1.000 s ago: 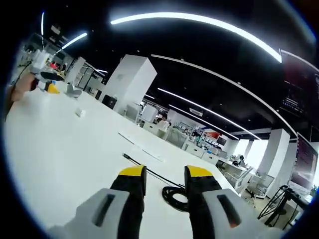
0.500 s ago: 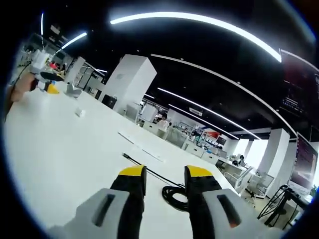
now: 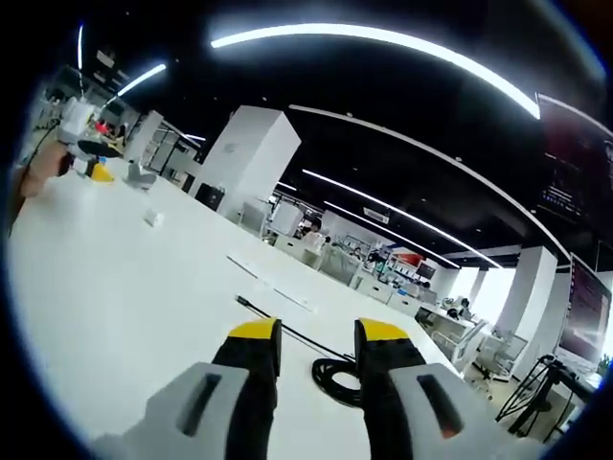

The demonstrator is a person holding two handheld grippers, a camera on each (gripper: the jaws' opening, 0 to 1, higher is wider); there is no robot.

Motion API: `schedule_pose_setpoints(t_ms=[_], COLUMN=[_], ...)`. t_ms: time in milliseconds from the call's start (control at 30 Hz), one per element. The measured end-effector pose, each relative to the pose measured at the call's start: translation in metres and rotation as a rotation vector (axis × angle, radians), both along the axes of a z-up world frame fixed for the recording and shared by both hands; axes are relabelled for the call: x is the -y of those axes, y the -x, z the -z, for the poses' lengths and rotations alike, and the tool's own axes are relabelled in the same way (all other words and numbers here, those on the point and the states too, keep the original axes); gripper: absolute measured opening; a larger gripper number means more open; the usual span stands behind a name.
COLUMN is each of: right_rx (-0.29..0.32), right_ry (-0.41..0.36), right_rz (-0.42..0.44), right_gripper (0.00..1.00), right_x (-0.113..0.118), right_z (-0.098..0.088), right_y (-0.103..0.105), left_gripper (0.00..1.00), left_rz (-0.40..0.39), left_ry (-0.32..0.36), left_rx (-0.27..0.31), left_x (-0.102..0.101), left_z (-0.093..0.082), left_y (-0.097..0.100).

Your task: Plug the desk Type‑C cable into the charger adapter.

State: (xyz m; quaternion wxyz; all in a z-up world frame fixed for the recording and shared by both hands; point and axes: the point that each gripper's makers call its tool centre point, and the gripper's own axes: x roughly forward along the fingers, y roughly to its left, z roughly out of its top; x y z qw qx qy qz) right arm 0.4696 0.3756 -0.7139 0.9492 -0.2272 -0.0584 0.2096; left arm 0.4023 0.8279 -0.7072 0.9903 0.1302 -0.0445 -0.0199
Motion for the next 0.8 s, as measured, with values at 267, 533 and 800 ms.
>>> schedule_pose_setpoints(t_ms=[267, 533, 800], right_rx=[0.005, 0.016, 0.017], right_ry=[-0.009, -0.016, -0.027], right_rz=[-0.008, -0.016, -0.021], right_gripper=[0.31, 0.31, 0.31], right_x=[0.0, -0.002, -0.002], right_z=[-0.002, -0.004, -0.005], right_y=[0.001, 0.003, 0.003], left_gripper=[0.74, 0.72, 0.71], left_rz=[0.019, 0.089, 0.072], left_ry=[0.077, 0.034, -0.103], left_rx=[0.027, 0.071, 0.057], left_x=[-0.011, -0.004, -0.024], left_z=[-0.012, -0.043, -0.073], left_y=[0.003, -0.003, -0.034])
